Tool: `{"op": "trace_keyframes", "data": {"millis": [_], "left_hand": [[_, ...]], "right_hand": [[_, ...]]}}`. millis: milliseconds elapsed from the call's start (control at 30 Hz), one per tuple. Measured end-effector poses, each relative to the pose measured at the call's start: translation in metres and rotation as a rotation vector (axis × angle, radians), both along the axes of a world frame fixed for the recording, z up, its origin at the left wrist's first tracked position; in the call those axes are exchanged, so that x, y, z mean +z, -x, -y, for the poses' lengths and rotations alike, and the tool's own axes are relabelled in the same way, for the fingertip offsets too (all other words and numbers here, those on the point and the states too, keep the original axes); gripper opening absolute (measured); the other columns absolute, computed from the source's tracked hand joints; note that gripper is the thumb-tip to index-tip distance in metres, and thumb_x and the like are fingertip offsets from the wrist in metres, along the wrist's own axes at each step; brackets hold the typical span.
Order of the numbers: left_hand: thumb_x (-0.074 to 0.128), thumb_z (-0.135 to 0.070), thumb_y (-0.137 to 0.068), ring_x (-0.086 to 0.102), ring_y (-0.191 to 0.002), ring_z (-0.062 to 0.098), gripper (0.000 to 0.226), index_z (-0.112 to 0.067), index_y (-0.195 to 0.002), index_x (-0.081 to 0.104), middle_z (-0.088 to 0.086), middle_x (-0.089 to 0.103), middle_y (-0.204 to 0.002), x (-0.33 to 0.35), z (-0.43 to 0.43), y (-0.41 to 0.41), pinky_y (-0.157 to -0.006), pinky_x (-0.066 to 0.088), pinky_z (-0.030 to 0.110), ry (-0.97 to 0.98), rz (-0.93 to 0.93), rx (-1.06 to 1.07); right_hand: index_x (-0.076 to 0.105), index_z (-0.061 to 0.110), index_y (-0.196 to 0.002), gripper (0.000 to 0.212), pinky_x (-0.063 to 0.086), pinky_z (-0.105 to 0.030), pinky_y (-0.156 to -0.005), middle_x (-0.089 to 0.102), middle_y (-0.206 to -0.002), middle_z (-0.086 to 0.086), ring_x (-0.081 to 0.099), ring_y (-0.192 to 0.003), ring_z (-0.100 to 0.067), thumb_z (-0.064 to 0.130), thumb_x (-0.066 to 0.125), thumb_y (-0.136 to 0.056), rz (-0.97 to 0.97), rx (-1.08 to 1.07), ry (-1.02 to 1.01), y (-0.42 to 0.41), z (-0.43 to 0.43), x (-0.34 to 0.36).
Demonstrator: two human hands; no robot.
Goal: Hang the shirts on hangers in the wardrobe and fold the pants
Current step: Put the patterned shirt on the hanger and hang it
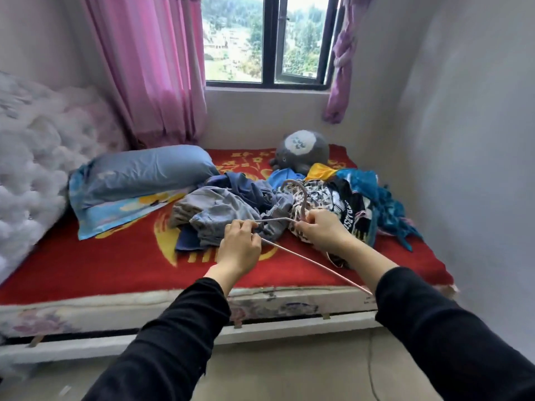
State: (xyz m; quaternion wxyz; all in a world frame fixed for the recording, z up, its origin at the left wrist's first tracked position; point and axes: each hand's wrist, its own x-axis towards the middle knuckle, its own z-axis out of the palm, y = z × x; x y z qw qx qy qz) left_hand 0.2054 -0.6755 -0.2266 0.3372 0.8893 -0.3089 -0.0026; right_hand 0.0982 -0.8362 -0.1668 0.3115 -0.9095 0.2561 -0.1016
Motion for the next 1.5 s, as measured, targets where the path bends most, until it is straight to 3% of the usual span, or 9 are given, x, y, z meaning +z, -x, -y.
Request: {"op": "trace_keyframes", "data": {"millis": [267, 433, 600, 933, 1067, 1233, 1300, 1400, 1500], "left_hand": [[0.041, -0.021, -0.096, 0.036, -0.123, 0.028, 0.032, -0.012, -0.124, 0.052, 0.012, 0.048, -0.123, -0.035, 0.167, -0.108, -0.104, 0.033, 0.039, -0.123, -0.084, -0.165], [0.042, -0.022, -0.094, 0.039, -0.12, 0.029, 0.03, -0.011, -0.12, 0.054, 0.013, 0.049, -0.121, -0.06, 0.264, -0.15, -0.103, 0.034, 0.04, -0.18, -0.126, -0.239], [0.041, -0.023, -0.096, 0.038, -0.12, 0.031, 0.03, -0.009, -0.121, 0.051, 0.015, 0.047, -0.12, -0.102, 0.359, -0.183, -0.099, 0.034, 0.039, -0.243, -0.194, -0.263], [0.047, -0.018, -0.092, 0.036, -0.126, 0.034, 0.041, -0.006, -0.131, 0.045, 0.015, 0.043, -0.132, -0.206, 0.512, -0.209, -0.103, 0.032, 0.038, -0.428, -0.383, -0.258], [0.052, -0.018, -0.087, 0.027, -0.137, 0.028, 0.066, -0.013, -0.148, 0.027, 0.009, 0.032, -0.149, -0.247, 0.541, -0.223, -0.11, 0.032, 0.039, -0.487, -0.321, -0.299], [0.047, -0.001, -0.081, 0.009, -0.147, 0.025, 0.085, -0.018, -0.154, 0.006, 0.009, 0.014, -0.159, -0.287, 0.563, -0.237, -0.12, 0.013, 0.036, -0.602, -0.072, -0.427], [0.048, -0.002, -0.082, 0.015, -0.146, 0.026, 0.082, -0.017, -0.153, 0.01, 0.008, 0.026, -0.154, -0.296, 0.568, -0.241, -0.119, 0.015, 0.04, -0.634, -0.048, -0.426], [0.051, -0.007, -0.082, 0.043, -0.126, 0.028, 0.051, -0.013, -0.132, 0.042, 0.005, 0.053, -0.124, -0.298, 0.572, -0.249, -0.11, 0.024, 0.039, -0.635, -0.001, -0.439], [0.051, -0.009, -0.082, 0.058, -0.094, 0.033, 0.024, -0.008, -0.104, 0.058, 0.012, 0.065, -0.097, -0.275, 0.575, -0.261, -0.075, 0.039, 0.035, -0.501, -0.251, -0.427]], "right_hand": [[0.045, 0.024, -0.064, 0.031, 0.031, -0.027, -0.065, 0.053, -0.07, 0.004, 0.05, -0.073, -0.017, 0.028, 0.053, -0.094, -0.078, -0.128, -0.126, -0.082, 0.131, -0.046], [0.057, 0.015, -0.071, 0.026, 0.034, -0.029, -0.069, 0.061, -0.079, -0.004, 0.058, -0.085, -0.027, 0.03, 0.052, -0.093, -0.096, -0.287, -0.14, -0.11, 0.229, -0.067], [0.05, 0.014, -0.062, 0.035, 0.035, -0.032, -0.065, 0.053, -0.064, 0.001, 0.053, -0.073, -0.025, 0.034, 0.053, -0.091, -0.072, -0.478, -0.133, -0.136, 0.342, -0.1], [0.039, 0.019, -0.064, 0.036, 0.027, -0.034, -0.052, 0.05, -0.059, 0.006, 0.046, -0.056, -0.006, 0.035, 0.048, -0.094, -0.026, -0.473, -0.144, -0.207, 0.508, -0.186], [0.034, 0.022, -0.058, 0.039, 0.024, -0.032, -0.058, 0.043, -0.053, 0.008, 0.046, -0.054, -0.003, 0.031, 0.045, -0.095, 0.011, -0.451, -0.147, -0.217, 0.536, -0.223], [0.033, 0.023, -0.062, 0.038, 0.032, -0.029, -0.054, 0.045, -0.055, 0.006, 0.048, -0.056, -0.005, 0.039, 0.04, -0.096, -0.062, -0.437, -0.264, -0.216, 0.551, -0.262], [0.031, 0.027, -0.058, 0.041, 0.034, -0.022, -0.055, 0.047, -0.054, 0.011, 0.047, -0.056, -0.002, 0.038, 0.043, -0.096, -0.064, -0.433, -0.34, -0.217, 0.55, -0.272], [0.033, 0.033, -0.054, 0.04, 0.032, -0.012, -0.045, 0.04, -0.05, 0.013, 0.036, -0.047, -0.003, 0.032, 0.048, -0.091, -0.049, -0.483, -0.495, -0.221, 0.546, -0.28], [0.038, 0.024, -0.054, 0.036, 0.03, -0.014, -0.041, 0.04, -0.049, 0.01, 0.035, -0.044, -0.004, 0.028, 0.048, -0.089, -0.033, -0.501, -0.537, -0.226, 0.543, -0.272]]}}
